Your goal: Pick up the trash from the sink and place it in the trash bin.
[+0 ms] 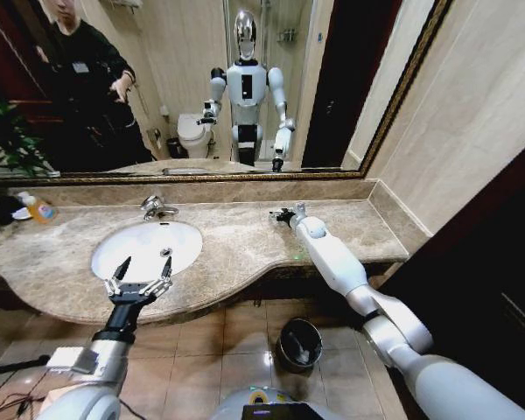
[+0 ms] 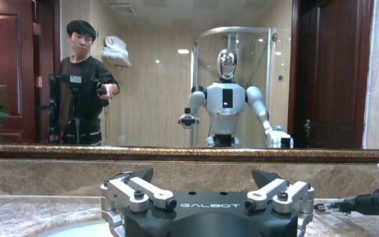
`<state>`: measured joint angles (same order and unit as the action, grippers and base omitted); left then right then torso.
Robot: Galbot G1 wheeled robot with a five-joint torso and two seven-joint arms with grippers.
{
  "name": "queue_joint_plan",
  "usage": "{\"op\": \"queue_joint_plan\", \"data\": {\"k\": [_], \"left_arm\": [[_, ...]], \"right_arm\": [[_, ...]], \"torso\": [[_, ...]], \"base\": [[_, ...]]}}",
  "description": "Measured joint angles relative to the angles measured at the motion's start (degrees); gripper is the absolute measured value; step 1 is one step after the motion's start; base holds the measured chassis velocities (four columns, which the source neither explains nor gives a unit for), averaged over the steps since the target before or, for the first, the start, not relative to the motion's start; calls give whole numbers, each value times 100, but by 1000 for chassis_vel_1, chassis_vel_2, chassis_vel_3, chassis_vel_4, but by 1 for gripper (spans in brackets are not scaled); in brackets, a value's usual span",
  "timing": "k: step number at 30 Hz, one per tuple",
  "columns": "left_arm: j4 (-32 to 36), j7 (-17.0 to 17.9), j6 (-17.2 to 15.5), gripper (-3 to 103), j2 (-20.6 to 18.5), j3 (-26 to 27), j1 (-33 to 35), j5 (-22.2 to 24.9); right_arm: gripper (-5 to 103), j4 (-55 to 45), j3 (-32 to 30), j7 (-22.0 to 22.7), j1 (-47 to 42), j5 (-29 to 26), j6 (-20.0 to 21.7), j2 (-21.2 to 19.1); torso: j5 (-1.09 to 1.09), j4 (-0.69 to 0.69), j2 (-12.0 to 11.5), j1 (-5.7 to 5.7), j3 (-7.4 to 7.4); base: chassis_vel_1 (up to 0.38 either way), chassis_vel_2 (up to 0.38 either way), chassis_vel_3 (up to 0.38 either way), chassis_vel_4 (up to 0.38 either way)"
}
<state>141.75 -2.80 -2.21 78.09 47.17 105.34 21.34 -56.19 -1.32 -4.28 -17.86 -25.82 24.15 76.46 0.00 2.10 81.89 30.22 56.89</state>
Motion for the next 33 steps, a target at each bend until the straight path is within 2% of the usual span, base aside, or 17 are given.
{"op": "queue_joint_plan", "data": {"k": [4,5,6,8,12,24,33], "left_arm": [[0,0,0,100,0,0,0,0],[0,0,0,100,0,0,0,0],[0,0,0,100,0,0,0,0],[0,0,0,100,0,0,0,0],[0,0,0,100,0,0,0,0],[0,0,0,100,0,0,0,0],[0,0,0,100,-1,0,-1,0]], "right_arm": [[30,-4,-56,-27,-39,-3,1,-10],[30,-4,-56,-27,-39,-3,1,-10],[24,-5,-70,-27,-50,-3,-1,-10],[24,-5,-78,-28,-60,-3,-6,-8],[3,-6,-98,-39,-96,-4,-54,1],[0,-162,-106,-39,-188,37,-121,-144],[0,-842,-98,15,-672,-32,-64,-639]], "torso": [[1,3,0,0,0],[1,3,0,0,0],[0,2,0,0,0],[0,2,0,0,0],[1,3,0,0,0],[1,3,-2,1,2],[1,0,-2,2,2]], "base": [[0,0,0,0],[0,0,0,0],[0,0,0,0],[0,0,0,0],[0,0,0,0],[0,0,0,0],[0,0,0,0]]}}
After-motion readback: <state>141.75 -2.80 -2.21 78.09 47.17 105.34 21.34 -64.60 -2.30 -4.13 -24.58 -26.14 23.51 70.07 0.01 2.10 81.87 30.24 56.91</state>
